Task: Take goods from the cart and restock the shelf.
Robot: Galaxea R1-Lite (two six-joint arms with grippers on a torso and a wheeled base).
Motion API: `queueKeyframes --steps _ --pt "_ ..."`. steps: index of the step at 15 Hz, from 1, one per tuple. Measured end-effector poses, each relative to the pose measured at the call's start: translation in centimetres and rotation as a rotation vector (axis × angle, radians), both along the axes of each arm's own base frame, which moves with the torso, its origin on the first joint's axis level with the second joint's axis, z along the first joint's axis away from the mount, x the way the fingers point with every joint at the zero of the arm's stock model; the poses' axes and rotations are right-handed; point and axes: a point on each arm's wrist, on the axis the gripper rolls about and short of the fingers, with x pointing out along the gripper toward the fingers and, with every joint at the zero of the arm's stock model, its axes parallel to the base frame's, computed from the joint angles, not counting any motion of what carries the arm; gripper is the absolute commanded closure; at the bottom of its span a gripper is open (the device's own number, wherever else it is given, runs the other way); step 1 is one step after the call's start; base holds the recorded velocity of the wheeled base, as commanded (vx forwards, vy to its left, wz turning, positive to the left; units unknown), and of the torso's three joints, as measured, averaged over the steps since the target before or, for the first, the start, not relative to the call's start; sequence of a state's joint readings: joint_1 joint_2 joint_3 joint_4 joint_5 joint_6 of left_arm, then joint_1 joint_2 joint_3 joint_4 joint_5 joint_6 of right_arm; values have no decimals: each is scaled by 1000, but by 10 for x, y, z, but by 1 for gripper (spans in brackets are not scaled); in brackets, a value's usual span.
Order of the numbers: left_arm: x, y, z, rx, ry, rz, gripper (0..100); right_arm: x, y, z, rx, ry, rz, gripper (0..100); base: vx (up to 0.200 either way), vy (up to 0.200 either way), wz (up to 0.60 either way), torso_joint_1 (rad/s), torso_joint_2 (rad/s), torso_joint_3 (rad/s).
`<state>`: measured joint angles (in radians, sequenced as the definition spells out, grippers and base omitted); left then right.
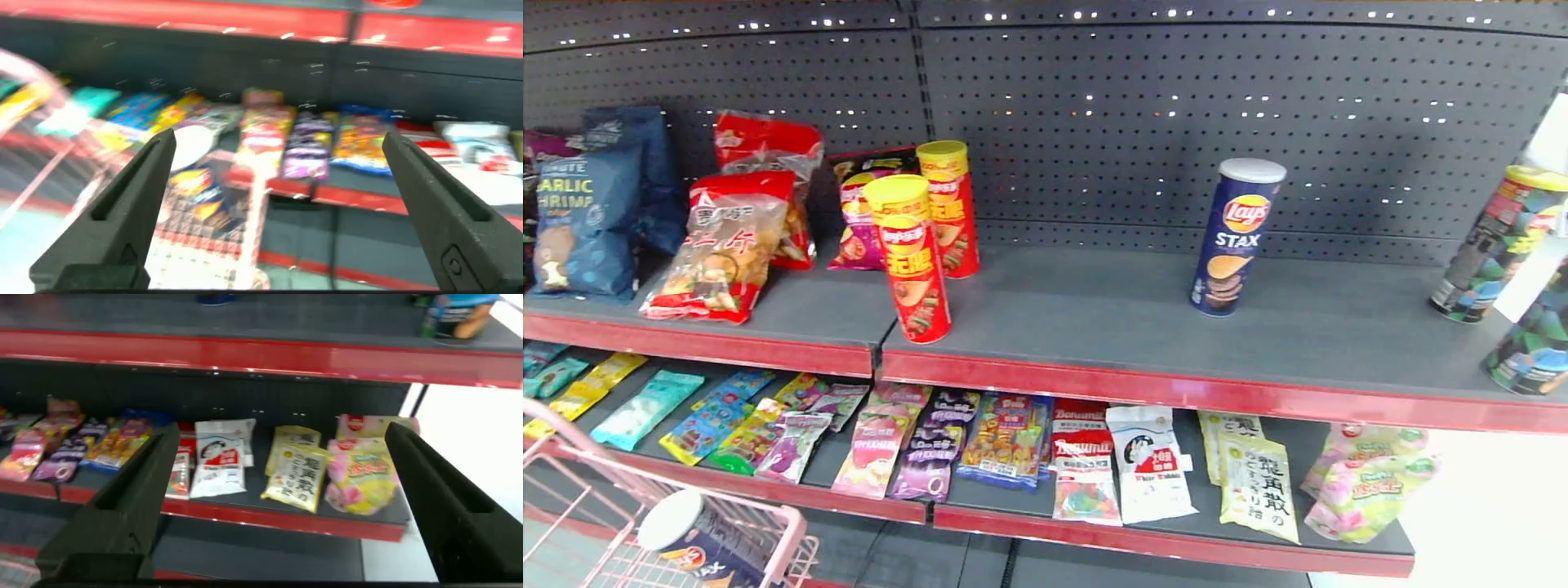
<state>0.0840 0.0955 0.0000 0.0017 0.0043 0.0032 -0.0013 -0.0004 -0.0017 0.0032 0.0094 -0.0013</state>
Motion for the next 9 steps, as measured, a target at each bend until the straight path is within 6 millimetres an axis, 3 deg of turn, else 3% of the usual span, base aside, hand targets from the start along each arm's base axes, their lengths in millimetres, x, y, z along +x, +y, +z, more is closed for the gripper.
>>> queueKeyframes --steps 7,9 --pt "0 0 0 0 0 0 0 0 0 0 0 0 -1 0 0 0 600 4 2 3" --pt "0 0 0 0 0 0 0 0 0 0 -1 0 0 0 0 0 0 0 0 0"
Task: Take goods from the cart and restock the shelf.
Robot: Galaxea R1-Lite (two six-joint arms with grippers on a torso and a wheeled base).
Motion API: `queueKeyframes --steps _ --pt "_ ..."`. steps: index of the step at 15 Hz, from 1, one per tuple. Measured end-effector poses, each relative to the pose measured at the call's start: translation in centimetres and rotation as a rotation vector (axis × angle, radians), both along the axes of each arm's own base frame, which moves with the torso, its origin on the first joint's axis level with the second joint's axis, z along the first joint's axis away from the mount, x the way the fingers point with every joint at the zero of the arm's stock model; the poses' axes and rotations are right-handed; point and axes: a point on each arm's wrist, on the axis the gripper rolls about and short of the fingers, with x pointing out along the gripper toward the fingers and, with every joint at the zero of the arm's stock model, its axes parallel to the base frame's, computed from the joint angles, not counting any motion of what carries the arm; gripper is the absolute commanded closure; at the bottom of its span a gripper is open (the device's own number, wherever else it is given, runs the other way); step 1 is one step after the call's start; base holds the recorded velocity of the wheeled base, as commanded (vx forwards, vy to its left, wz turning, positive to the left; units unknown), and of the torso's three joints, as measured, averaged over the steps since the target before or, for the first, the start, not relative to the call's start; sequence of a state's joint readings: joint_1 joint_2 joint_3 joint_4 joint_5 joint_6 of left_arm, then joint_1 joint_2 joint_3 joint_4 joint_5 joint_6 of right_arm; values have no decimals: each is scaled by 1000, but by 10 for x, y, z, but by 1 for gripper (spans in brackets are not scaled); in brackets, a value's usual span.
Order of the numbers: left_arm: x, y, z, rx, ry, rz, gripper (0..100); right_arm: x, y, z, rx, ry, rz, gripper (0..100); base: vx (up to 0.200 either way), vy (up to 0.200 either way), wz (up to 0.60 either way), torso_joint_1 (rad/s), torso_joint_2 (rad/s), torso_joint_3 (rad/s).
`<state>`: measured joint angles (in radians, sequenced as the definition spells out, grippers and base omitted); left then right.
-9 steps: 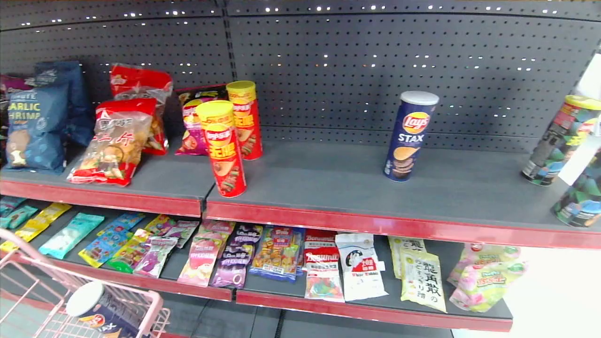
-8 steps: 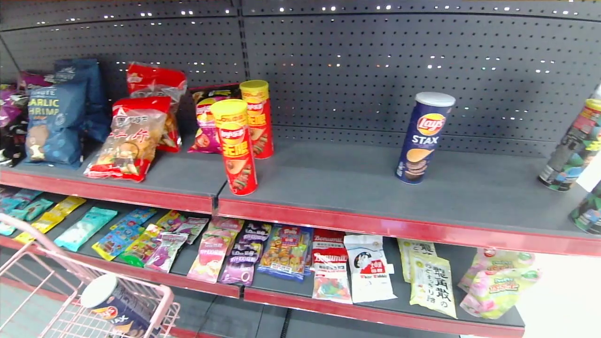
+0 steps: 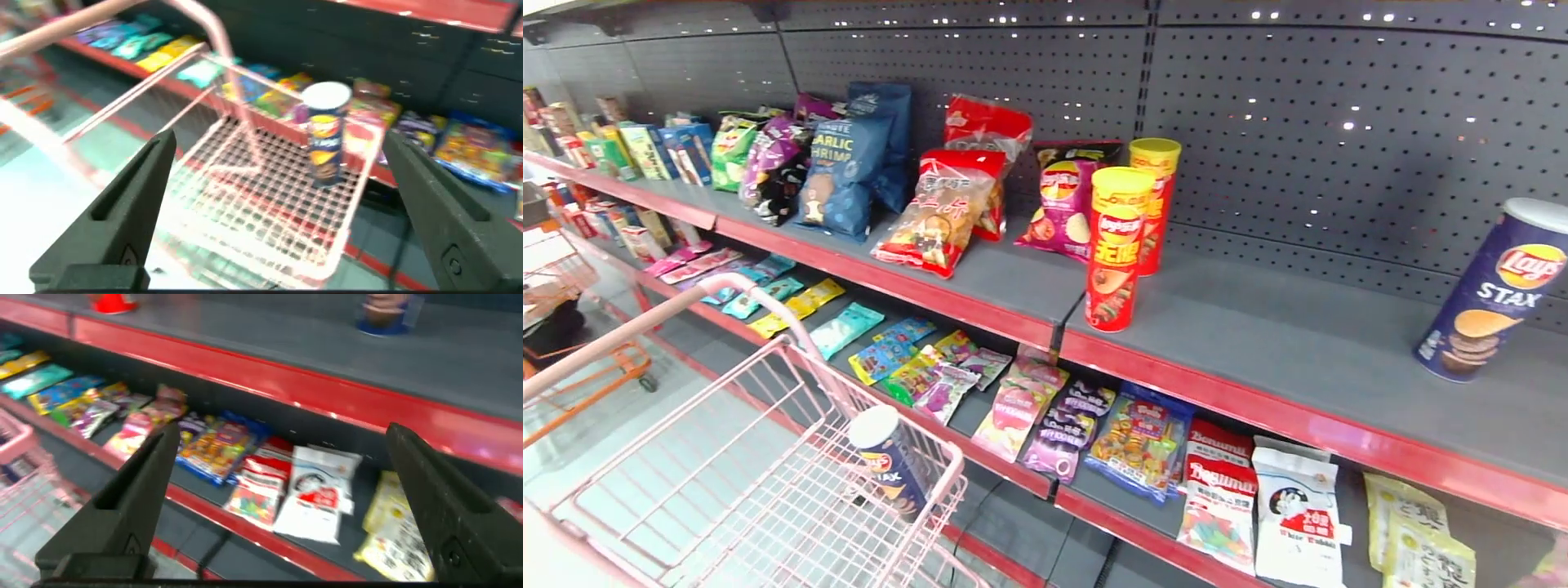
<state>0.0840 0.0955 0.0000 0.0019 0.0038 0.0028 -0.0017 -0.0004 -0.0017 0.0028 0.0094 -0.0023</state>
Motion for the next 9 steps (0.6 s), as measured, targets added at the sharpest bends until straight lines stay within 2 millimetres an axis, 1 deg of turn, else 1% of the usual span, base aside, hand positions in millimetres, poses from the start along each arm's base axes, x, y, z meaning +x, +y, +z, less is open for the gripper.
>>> queueKeyframes --steps 5,9 --pt "0 0 0 0 0 0 0 0 0 0 1 0 -1 0 0 0 0 0 0 0" --pt "0 0 0 -1 0 0 0 0 0 0 1 0 -1 0 0 0 0 -122 328 181"
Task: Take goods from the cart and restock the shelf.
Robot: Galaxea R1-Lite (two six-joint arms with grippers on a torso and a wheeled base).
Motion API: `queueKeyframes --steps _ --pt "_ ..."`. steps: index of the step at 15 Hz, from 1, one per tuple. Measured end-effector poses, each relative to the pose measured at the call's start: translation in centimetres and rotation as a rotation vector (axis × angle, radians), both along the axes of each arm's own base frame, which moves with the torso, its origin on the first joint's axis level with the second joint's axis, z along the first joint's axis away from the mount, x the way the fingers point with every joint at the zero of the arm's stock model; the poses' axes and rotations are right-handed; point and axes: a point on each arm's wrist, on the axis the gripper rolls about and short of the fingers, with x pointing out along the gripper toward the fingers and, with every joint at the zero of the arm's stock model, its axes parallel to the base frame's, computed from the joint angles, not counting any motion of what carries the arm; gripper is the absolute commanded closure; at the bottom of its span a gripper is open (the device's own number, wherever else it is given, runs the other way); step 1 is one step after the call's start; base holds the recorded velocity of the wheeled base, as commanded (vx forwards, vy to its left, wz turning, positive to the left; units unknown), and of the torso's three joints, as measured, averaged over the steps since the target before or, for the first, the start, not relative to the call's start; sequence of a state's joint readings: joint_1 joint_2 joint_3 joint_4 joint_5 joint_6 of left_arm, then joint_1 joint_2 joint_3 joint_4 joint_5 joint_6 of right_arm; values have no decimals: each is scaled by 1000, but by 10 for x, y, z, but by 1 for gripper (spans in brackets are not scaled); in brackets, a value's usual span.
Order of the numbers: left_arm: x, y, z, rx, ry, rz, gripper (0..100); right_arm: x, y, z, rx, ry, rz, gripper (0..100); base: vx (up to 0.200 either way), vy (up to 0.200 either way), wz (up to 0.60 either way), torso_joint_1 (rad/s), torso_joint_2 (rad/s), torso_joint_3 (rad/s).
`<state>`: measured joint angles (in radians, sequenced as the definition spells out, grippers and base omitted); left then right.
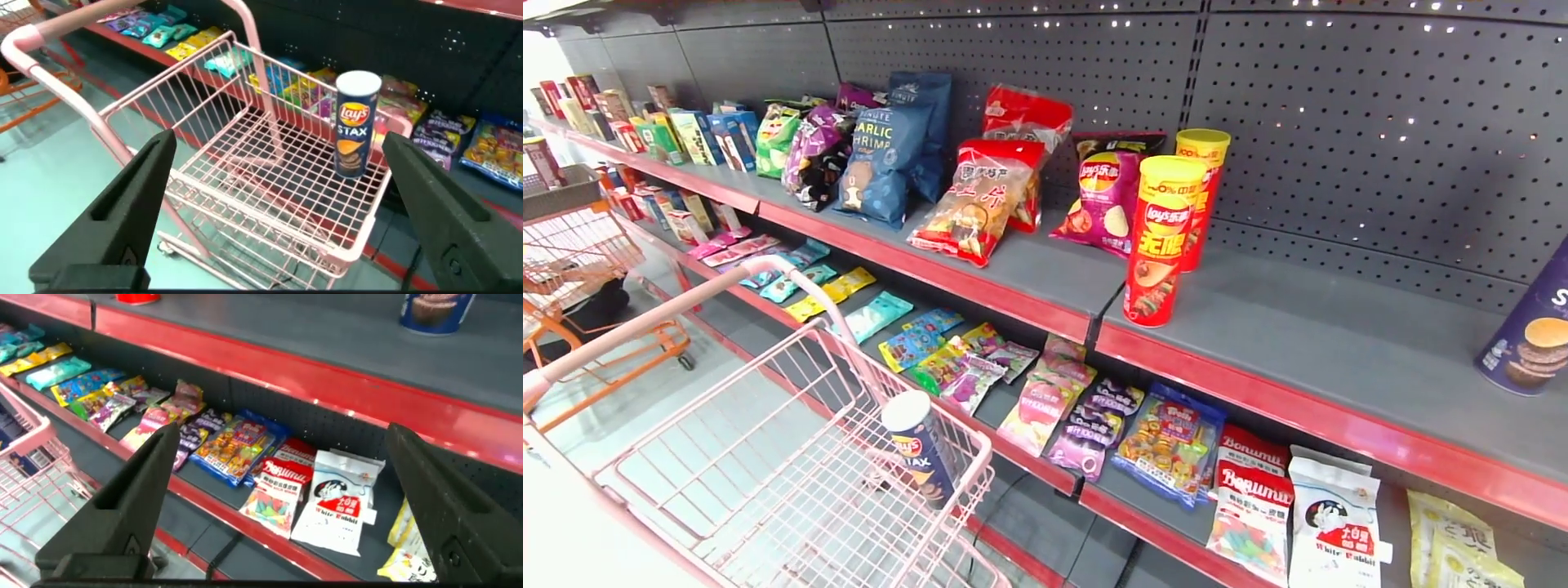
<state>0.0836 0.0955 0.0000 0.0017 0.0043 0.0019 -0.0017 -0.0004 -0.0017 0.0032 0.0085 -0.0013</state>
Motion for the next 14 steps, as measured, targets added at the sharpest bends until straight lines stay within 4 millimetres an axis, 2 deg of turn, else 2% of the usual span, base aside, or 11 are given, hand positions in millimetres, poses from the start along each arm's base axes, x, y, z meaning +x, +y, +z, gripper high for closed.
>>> queueKeyframes --steps 5,14 --pt "0 0 0 -1 -1 0 0 0 0 0 1 0 0 0 0 0 0 -161 403 233" --pt "0 0 0 -1 0 -3 0 0 0 0 6 0 -1 0 0 0 0 -189 539 345"
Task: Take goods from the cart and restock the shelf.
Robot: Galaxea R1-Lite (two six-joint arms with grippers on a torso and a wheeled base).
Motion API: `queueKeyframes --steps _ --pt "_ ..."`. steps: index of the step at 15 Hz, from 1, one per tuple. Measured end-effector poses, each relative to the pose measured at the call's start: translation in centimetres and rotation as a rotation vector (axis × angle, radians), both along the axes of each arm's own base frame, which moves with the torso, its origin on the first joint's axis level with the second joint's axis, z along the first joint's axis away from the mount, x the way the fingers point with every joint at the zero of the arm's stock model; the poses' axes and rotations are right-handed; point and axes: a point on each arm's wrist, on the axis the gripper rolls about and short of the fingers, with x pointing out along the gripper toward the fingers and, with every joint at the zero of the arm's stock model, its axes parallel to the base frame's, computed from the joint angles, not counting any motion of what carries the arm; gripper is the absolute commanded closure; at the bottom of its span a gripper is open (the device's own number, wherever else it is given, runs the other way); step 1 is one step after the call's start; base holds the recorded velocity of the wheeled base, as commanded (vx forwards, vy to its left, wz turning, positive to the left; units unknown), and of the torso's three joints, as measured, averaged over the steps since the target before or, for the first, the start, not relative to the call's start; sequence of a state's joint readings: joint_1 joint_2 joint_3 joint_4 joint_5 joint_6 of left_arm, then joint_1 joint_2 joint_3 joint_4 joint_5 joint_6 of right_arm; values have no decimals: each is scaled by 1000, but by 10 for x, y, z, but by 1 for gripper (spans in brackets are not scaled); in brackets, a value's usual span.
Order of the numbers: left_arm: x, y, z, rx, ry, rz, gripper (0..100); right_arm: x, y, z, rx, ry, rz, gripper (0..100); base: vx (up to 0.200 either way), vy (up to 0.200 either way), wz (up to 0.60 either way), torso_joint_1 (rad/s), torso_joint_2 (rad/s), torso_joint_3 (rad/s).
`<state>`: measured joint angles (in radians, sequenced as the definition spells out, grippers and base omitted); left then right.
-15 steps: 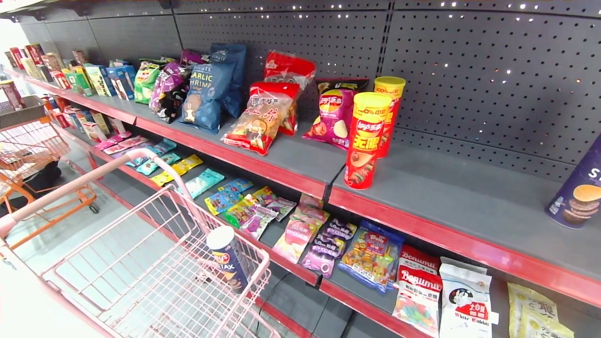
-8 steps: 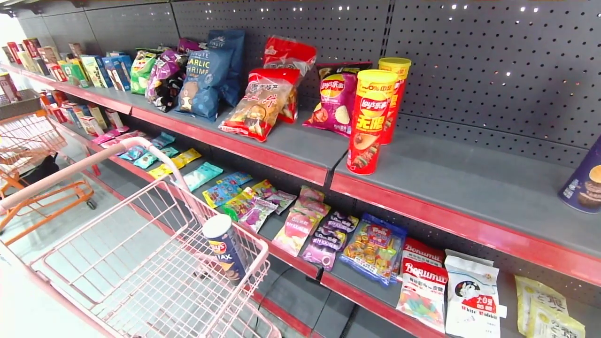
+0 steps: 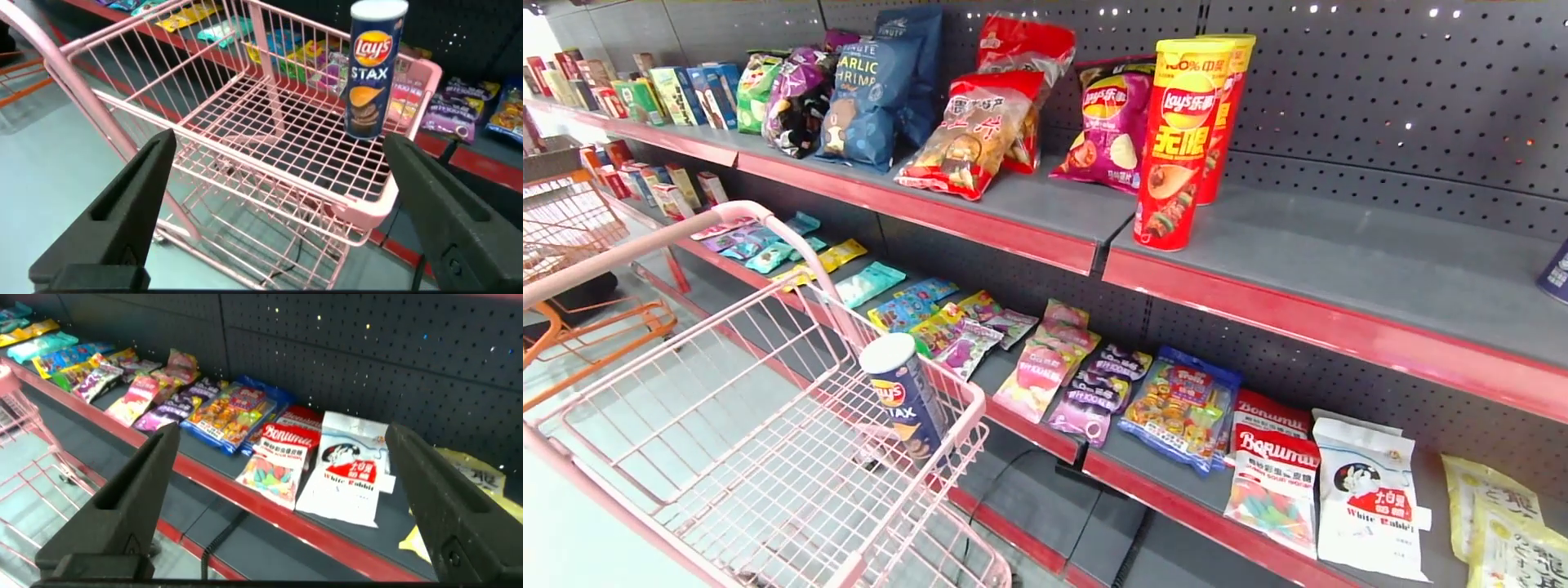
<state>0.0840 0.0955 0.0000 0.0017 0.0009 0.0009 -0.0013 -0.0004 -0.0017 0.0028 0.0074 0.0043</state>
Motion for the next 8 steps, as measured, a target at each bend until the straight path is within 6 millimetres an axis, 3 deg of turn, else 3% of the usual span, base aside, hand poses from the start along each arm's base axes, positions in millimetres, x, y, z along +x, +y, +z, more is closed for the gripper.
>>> queueKeyframes --steps 3,8 --pt "0 0 0 3 0 -1 0 0 0 0 -2 0 0 0 0 0 0 -111 367 251" --pt "-1 0 2 12 -22 -123 0 0 0 0 -4 0 -2 0 0 0 0 -11 36 29"
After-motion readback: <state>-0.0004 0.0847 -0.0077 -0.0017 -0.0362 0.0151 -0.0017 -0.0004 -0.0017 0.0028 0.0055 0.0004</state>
